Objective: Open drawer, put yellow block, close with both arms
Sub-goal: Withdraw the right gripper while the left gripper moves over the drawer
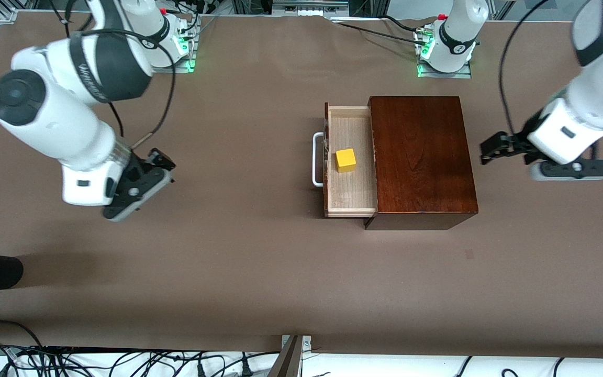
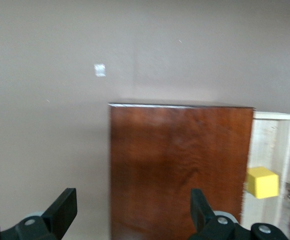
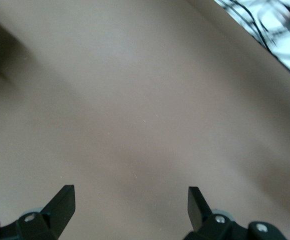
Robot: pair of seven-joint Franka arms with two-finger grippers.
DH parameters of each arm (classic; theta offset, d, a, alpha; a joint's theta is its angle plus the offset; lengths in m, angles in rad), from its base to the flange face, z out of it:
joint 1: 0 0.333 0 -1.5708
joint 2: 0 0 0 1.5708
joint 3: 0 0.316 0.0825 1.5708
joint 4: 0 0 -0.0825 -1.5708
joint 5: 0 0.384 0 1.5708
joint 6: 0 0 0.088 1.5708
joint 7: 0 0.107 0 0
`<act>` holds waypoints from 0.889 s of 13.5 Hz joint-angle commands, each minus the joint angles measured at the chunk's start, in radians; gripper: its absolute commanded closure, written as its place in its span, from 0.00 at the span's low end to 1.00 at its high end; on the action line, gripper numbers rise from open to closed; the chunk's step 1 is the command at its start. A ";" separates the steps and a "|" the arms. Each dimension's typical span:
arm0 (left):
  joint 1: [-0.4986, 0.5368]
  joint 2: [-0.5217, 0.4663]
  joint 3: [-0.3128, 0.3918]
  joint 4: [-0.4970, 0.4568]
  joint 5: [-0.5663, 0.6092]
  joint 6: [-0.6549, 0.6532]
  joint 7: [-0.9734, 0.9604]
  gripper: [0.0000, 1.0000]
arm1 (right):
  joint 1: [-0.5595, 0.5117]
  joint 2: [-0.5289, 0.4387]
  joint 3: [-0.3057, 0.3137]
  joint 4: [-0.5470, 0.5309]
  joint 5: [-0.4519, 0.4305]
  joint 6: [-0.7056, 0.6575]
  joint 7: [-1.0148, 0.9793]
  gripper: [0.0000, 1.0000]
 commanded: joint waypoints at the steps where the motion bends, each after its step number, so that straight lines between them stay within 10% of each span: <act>1: -0.113 0.125 0.008 0.143 -0.019 -0.079 -0.124 0.00 | -0.037 -0.118 0.015 -0.158 0.004 0.030 0.174 0.00; 12: -0.453 0.217 0.007 0.163 -0.022 -0.038 -0.760 0.00 | -0.184 -0.343 -0.071 -0.295 -0.034 -0.093 0.355 0.00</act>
